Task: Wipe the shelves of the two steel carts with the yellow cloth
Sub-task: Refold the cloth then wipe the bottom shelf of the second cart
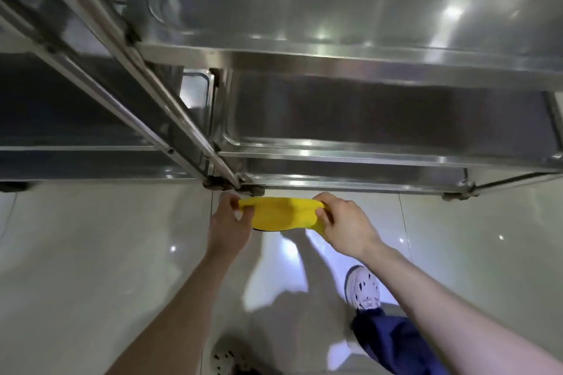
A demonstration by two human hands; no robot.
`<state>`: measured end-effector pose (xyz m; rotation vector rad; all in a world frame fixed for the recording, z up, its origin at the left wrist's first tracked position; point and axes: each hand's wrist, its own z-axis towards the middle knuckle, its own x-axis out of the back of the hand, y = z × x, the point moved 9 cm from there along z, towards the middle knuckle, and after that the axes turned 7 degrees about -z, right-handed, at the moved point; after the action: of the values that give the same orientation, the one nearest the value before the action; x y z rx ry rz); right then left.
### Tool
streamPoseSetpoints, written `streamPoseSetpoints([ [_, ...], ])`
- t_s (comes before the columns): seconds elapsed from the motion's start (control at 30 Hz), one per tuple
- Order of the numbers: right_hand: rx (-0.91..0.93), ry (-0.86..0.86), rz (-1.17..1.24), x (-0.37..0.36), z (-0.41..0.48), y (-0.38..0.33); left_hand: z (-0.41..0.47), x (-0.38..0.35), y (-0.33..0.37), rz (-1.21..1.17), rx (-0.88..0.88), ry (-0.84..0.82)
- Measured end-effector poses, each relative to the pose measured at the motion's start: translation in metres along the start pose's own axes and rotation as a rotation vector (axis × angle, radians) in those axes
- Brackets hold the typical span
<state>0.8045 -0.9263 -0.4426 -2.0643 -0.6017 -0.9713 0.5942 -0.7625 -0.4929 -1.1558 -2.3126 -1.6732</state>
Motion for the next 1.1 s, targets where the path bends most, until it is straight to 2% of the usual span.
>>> streamPoseSetpoints([
  [0.13, -0.053, 0.045, -0.015, -0.061, 0.065, 0.056, 0.064, -0.062, -0.057, -0.023, -0.046, -0.015],
  [0.27, -0.109, 0.084, -0.01, -0.112, 0.118, 0.106, 0.114, -0.116, -0.092, 0.057, -0.217, -0.024],
  [0.37, -0.07, 0.143, -0.042, -0.128, 0.159, 0.127, 0.148, -0.146, -0.089, 0.069, -0.439, -0.034],
  [0.4, -0.055, 0.195, -0.069, -0.124, 0.179, 0.134, 0.163, -0.152, -0.083, 0.074, -0.498, -0.011],
  [0.47, -0.069, 0.301, -0.147, -0.111, 0.223, 0.148, 0.201, -0.162, -0.072, 0.099, -0.497, 0.058],
  [0.57, -0.095, 0.231, -0.278, -0.127, 0.279, 0.164, 0.233, -0.174, -0.073, 0.089, -0.512, 0.079],
  [0.6, -0.074, 0.239, -0.349, -0.14, 0.288, 0.162, 0.231, -0.172, -0.08, 0.06, -0.549, 0.119],
  [0.67, 0.017, 0.38, -0.409, -0.164, 0.288, 0.144, 0.211, -0.155, -0.105, -0.028, -0.616, 0.29],
  [0.77, 0.129, 0.467, -0.372, -0.197, 0.281, 0.114, 0.179, -0.107, -0.147, -0.2, -0.581, 0.596],
  [0.87, 0.085, 0.426, -0.311, -0.199, 0.299, 0.1, 0.186, -0.061, -0.153, -0.356, -0.513, 0.709],
  [1.0, 0.02, 0.295, -0.453, -0.218, 0.325, 0.096, 0.225, -0.034, -0.125, -0.522, -0.445, 0.586],
  [1.1, 0.02, 0.276, -0.512, -0.224, 0.328, 0.1, 0.251, -0.04, -0.123, -0.68, -0.384, 0.473],
])
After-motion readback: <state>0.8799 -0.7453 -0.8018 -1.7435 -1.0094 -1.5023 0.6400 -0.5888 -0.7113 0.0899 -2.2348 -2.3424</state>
